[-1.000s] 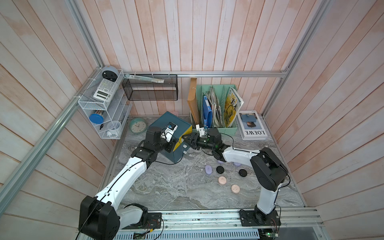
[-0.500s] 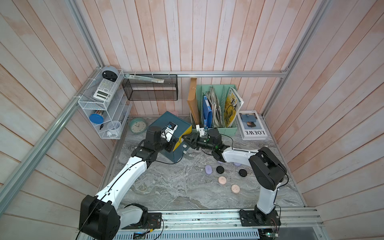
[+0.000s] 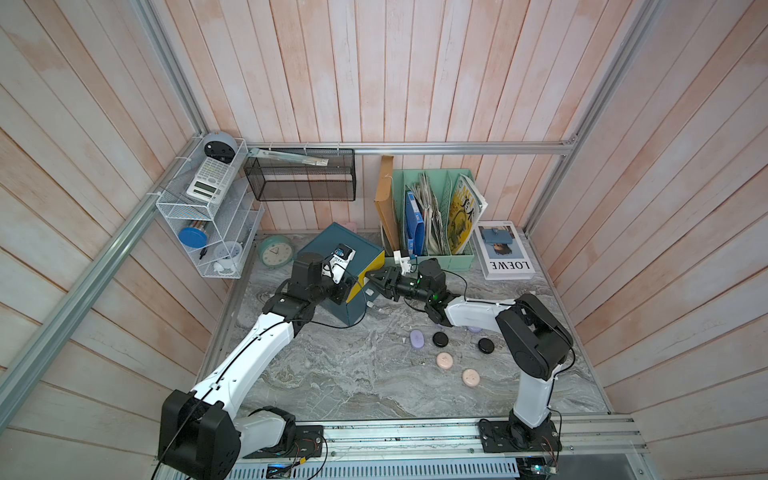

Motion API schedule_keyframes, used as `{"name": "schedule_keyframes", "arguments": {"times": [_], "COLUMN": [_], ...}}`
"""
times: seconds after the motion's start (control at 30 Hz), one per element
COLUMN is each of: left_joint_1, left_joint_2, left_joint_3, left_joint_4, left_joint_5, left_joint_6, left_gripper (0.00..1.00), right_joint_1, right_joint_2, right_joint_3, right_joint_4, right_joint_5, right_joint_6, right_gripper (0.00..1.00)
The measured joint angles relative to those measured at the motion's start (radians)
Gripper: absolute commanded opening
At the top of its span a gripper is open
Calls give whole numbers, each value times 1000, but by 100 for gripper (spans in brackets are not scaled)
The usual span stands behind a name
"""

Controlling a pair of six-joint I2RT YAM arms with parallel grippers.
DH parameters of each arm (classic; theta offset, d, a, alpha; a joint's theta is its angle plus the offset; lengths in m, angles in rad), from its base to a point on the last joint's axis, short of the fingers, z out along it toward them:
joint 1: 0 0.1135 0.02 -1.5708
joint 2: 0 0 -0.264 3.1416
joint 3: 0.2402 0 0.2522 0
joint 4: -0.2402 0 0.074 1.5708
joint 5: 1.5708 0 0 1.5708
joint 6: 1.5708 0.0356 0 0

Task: Put the bluetooth earphones in the drawer according to color
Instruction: Open the drawer in the storage box.

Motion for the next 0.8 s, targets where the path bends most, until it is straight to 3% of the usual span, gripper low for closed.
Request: {"name": "schedule_keyframes", "arguments": {"times": [0.43,0.8], "left_joint_1": [-2,-5], "left_joint_2": [-1,-41], "left_joint_3": [0,-31], "left_joint_4": [-2,3], "left_joint_5": [16,66], "left_joint_6": [0,-13], "left_gripper": [56,79], "right_joint_1": [-3,-19], "right_joint_2": [-3,-60], "right_joint_3": [-45,-127], "right_joint_4": [68,94], "right_joint_5": [-3,-17], "right_joint_6": [5,8], "right_gripper": [0,0]}}
